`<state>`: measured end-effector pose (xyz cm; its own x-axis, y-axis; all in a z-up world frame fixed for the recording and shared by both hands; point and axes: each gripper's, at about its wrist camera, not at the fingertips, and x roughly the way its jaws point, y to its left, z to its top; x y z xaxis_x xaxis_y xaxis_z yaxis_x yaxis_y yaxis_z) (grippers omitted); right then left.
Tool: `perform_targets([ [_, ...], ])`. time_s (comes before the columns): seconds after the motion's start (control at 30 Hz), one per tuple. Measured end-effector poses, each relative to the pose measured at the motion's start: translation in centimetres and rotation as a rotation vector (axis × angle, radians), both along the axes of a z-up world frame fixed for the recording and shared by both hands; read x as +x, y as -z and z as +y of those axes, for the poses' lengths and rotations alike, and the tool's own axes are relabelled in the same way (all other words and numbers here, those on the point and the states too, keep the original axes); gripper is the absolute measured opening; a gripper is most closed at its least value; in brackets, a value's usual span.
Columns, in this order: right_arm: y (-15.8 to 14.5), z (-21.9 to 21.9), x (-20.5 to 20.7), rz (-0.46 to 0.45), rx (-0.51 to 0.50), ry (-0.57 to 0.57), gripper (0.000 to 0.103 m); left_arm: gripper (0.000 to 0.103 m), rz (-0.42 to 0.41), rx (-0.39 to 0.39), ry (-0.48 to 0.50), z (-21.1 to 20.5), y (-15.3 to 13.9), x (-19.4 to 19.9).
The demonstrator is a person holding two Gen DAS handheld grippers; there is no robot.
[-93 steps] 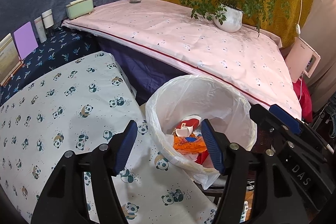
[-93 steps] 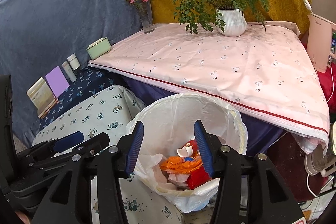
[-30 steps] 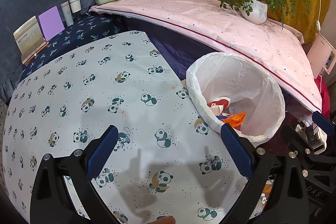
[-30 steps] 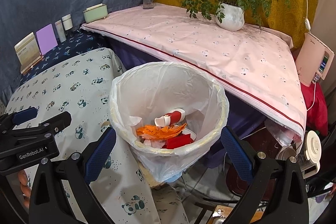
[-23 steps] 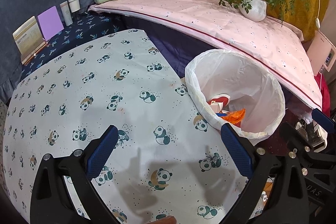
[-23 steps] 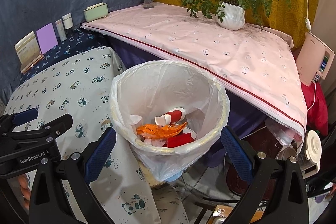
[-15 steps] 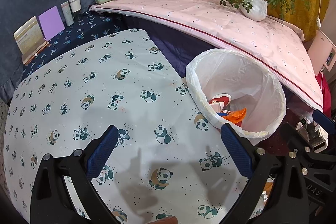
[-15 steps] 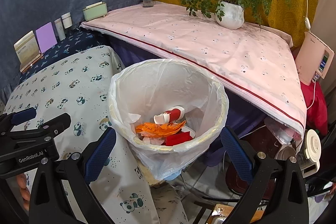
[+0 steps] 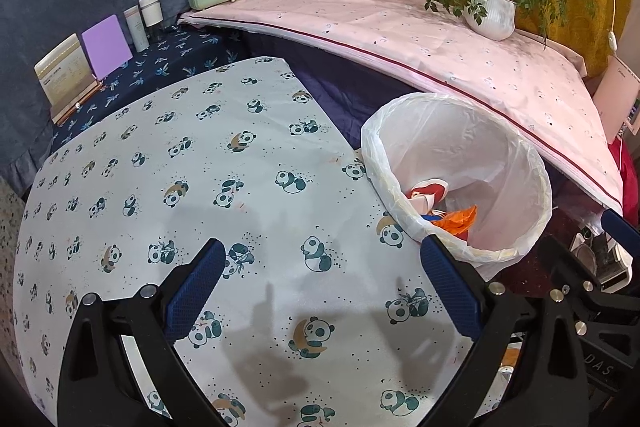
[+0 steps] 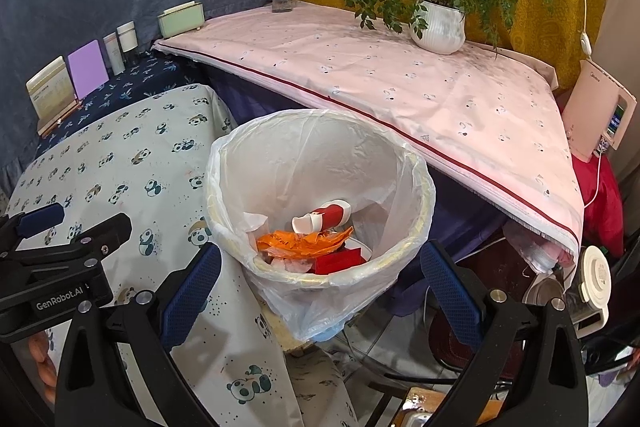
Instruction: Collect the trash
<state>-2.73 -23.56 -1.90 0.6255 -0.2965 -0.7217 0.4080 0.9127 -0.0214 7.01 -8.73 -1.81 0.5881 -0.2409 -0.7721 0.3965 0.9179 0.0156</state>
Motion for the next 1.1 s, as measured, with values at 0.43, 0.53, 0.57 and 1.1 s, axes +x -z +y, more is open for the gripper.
perform_targets([
  [0.43, 0.1, -0.1, -0.1, 0.003, -0.001, 0.001, 0.096, 0.094, -0.001, 0.013, 0.016, -0.2, 0.0, -0.2],
  [0.53, 0.1, -0.1, -0.1, 0.003, -0.002, 0.001, 0.096, 0.094, 0.0, 0.012, 0.018, -0.3, 0.0, -0.2],
  [0.57, 0.1, -0.2, -0.1, 0.003, -0.002, 0.002, 0.096, 0.094, 0.0, 0.013, 0.019, -0.3, 0.0, -0.2],
  [1.1, 0.0, -0.6, -0.3, 0.005, -0.002, 0.013, 0.096, 0.094, 0.009, 0.018, 0.053, -1.1, 0.2, -0.3],
])
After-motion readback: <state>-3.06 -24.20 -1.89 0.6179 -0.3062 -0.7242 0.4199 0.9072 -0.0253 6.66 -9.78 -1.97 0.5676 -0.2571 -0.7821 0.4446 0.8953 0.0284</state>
